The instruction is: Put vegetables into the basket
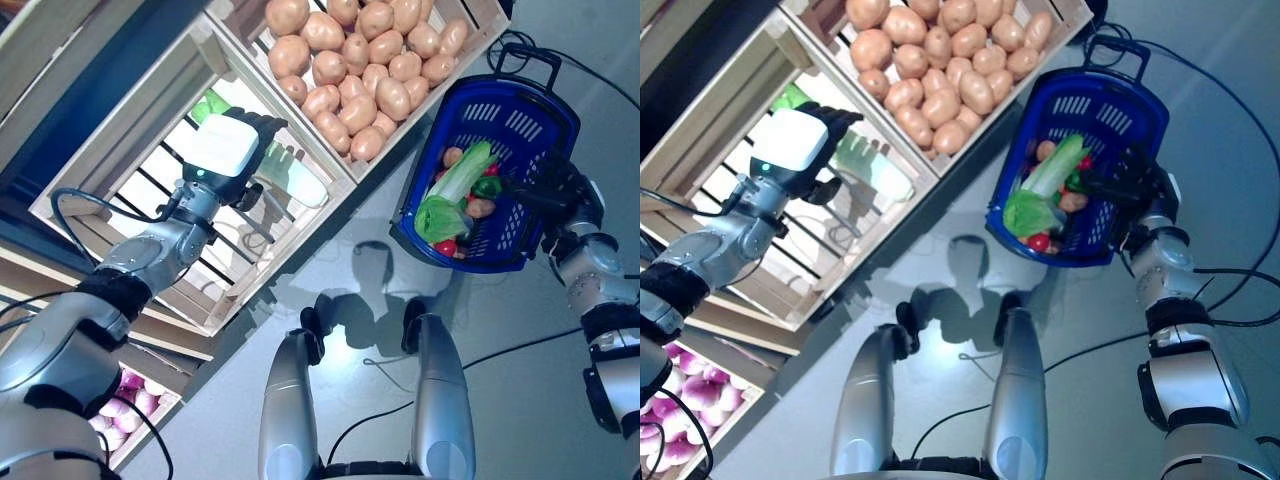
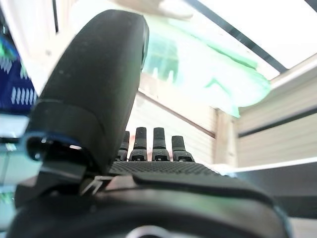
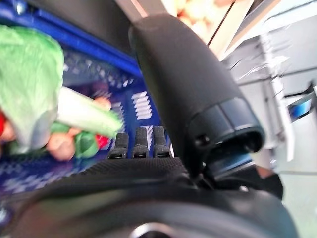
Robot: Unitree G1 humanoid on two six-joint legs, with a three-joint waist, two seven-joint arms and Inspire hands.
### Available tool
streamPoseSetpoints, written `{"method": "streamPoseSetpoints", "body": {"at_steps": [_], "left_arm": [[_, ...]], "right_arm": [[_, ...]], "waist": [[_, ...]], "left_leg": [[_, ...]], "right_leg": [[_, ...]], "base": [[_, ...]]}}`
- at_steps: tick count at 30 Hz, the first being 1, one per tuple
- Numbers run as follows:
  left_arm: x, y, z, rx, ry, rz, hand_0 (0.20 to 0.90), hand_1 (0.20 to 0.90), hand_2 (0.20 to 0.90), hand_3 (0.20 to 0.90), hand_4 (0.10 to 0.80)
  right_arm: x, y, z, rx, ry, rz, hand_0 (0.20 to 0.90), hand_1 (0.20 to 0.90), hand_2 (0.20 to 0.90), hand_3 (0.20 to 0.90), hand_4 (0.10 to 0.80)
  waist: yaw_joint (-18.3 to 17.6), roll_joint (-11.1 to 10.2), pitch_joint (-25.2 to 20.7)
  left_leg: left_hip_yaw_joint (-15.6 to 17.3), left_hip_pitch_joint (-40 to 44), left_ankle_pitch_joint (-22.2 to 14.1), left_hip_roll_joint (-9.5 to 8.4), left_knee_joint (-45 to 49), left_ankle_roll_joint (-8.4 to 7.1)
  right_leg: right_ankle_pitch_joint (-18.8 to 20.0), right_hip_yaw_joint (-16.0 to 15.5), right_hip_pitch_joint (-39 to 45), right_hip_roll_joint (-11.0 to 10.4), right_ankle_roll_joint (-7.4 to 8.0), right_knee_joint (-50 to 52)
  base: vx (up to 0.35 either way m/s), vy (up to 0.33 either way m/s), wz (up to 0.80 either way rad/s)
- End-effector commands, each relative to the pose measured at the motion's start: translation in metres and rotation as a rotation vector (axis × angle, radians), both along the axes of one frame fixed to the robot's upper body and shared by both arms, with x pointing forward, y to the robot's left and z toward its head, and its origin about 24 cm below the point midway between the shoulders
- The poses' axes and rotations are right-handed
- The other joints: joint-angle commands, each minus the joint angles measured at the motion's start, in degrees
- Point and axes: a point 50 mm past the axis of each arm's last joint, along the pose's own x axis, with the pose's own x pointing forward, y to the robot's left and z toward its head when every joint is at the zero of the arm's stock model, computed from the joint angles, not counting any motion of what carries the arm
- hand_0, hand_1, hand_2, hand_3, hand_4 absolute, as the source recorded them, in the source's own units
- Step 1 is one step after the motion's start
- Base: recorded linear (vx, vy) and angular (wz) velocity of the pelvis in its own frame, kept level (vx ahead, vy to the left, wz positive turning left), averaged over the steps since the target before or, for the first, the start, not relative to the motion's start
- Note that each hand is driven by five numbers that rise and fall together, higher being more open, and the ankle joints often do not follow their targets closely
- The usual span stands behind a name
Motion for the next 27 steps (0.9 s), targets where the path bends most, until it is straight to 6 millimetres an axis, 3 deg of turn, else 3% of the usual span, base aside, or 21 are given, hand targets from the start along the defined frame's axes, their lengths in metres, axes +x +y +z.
{"method": "streamPoseSetpoints", "body": {"at_steps": [1,5,23,27], "left_arm": [[0.001,0.024,0.071,0.005,-0.246,0.118,0.9,0.9,0.9,0.9,0.8],[0.004,0.023,0.072,0.052,-0.255,0.129,0.9,0.9,0.9,0.9,0.8],[0.013,0.011,0.092,0.333,-0.257,0.172,0.9,0.9,0.9,0.9,0.8],[0.017,0.006,0.095,0.459,-0.226,0.184,0.9,0.9,0.9,0.9,0.8]], "right_arm": [[-0.004,0.0,0.053,0.017,-0.313,0.007,0.9,0.9,0.9,0.9,0.8],[-0.003,0.006,0.056,0.012,-0.334,0.048,0.9,0.9,0.9,0.9,0.8],[-0.004,-0.007,0.038,0.115,-0.277,0.026,0.9,0.9,0.9,0.9,0.8],[-0.002,-0.008,0.048,0.115,-0.306,0.036,0.9,0.9,0.9,0.9,0.8]], "waist": [[-1.3,0.45,-0.18],[-1.89,0.44,-0.18],[-2.67,0.19,-0.18],[-2.74,0.12,-0.18]], "left_leg": [[0.14,0.87,-2.26,1.1,-0.4,-1.99],[0.15,-1.76,-2.94,1.24,1.08,-2.36],[-0.2,-10.15,-4.7,1.21,6.15,-1.95],[-0.16,-12.02,-4.95,1.17,7.15,-1.84]], "right_leg": [[4.94,1.53,3.36,-0.86,1.51,-5.88],[5.21,2.08,1.01,-1.28,1.99,-5.59],[6.14,3.04,-6.52,-1.63,2.45,-3.57],[6.4,2.77,-8.23,-1.7,2.5,-3.09]], "base": [[-0.031,0.072,-0.09],[-0.035,0.052,0.0],[-0.006,0.011,-0.01],[0.004,-0.001,-0.04]]}}
